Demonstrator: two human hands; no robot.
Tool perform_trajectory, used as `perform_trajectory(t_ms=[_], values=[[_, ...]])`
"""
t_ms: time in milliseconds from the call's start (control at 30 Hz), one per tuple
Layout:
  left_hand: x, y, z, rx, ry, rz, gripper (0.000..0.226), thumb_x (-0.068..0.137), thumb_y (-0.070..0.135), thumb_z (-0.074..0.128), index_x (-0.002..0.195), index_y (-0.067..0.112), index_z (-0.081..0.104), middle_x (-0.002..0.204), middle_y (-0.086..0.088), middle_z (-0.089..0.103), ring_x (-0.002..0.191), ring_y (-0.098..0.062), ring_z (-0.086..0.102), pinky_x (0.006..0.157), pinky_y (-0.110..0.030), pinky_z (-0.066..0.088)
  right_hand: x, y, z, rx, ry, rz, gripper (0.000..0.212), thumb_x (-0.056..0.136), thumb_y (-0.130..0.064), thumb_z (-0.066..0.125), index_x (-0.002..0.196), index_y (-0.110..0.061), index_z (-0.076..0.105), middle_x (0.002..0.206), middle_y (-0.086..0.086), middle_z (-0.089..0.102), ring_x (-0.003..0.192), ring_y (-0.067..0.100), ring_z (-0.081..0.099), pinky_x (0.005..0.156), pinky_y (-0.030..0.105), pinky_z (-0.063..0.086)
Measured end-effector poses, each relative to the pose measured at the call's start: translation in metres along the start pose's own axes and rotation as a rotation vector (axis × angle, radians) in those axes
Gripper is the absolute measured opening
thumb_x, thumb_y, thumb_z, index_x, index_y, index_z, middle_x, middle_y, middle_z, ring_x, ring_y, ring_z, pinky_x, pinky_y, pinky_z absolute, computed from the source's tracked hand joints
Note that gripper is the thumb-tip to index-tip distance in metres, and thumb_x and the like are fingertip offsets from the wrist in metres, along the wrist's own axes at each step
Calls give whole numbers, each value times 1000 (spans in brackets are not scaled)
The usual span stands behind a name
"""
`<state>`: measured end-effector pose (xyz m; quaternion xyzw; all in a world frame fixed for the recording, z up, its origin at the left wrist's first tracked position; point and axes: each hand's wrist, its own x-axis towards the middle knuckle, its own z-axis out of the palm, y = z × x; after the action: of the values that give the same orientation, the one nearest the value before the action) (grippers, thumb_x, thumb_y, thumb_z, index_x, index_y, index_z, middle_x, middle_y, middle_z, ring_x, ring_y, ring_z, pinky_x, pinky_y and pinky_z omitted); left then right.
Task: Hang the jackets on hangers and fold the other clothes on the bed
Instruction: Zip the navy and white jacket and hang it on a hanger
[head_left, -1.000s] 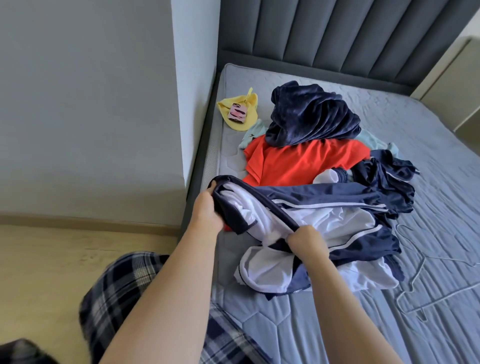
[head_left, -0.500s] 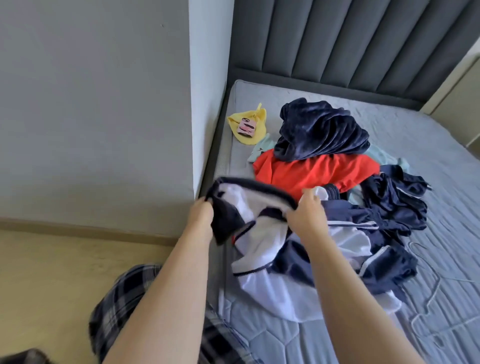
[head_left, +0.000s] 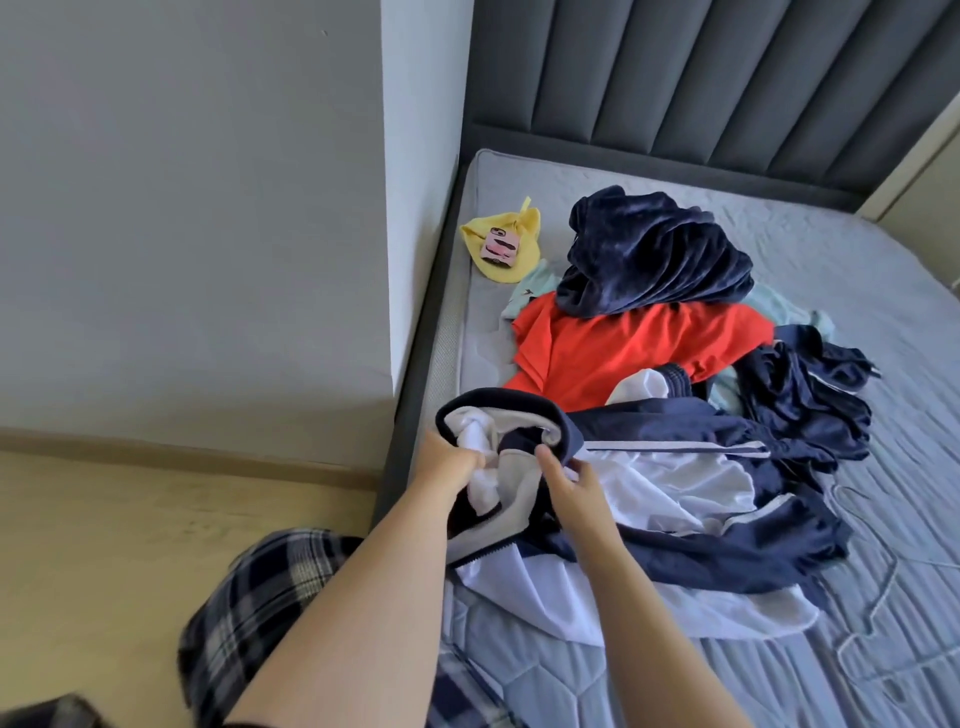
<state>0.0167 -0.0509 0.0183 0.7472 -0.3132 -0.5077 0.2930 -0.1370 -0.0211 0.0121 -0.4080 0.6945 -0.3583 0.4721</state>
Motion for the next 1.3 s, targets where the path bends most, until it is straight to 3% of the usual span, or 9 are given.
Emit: perform_trajectory(t_ms=[133,333,600,700,800,933,1100,1200,1300], values=[[-11,8,-3,-201,-240,151,58,78,7,69,132,17,51,107,-10,65,94,-28,62,78,-33,49,-4,-22,9,-24,-47,-9,15,89,-22,58,84,-8,57,76,6,59,70,18,54,63,29,44],[-42,22,-31,-673,-532,332,57,66,4,68,118,27,60,102,-13,72,88,-28,70,70,-35,55,-20,-94,-4,-52,14,-298,19,91,-14,55,73,-7,57,65,3,55,64,17,50,58,27,39],[-120,98,-127,-891,-422,676,50,71,7,62,118,23,61,95,-13,71,82,-27,69,69,-36,55,-90,-245,19,-96,-186,-688,17,91,-12,53,74,-15,56,68,-2,58,66,13,54,60,23,45],[-162,125,-183,-896,-368,756,56,77,39,70,128,21,56,117,-13,66,104,-26,65,86,-37,53,-135,-302,38,-8,-333,-783,15,90,-10,51,80,-16,60,77,2,63,71,16,59,69,30,49],[-204,144,-240,-853,-286,748,80,75,78,39,115,15,68,119,-12,67,109,-23,64,94,-37,47,-185,-350,60,67,-448,-867,20,92,-19,52,73,-17,59,63,-6,62,55,5,60,51,18,47],[-255,162,-309,-887,-116,772,59,92,64,38,97,14,68,86,-7,73,77,-21,71,69,-32,53,-239,-397,88,102,-607,-965,26,96,-32,49,74,-22,59,67,-9,62,62,5,58,52,18,46],[-303,178,-372,-389,562,679,22,90,33,51,85,13,58,68,-4,59,60,-19,55,57,-22,48,-269,-434,109,21,-761,-1016,20,97,-27,48,84,-18,60,76,-3,66,73,15,65,55,22,52],[-319,167,-410,132,906,635,13,84,12,52,91,16,62,74,-4,60,65,-23,56,59,-30,50,-256,-443,112,-581,-304,-1133,17,94,-21,45,82,-12,52,70,2,55,63,19,55,51,25,43],[-334,151,-436,708,1216,426,14,88,33,60,88,19,59,85,-2,59,76,-25,55,62,-29,40,-245,-434,116,-851,132,-1260,19,90,-19,46,72,-15,43,66,0,44,58,21,45,46,25,28]])
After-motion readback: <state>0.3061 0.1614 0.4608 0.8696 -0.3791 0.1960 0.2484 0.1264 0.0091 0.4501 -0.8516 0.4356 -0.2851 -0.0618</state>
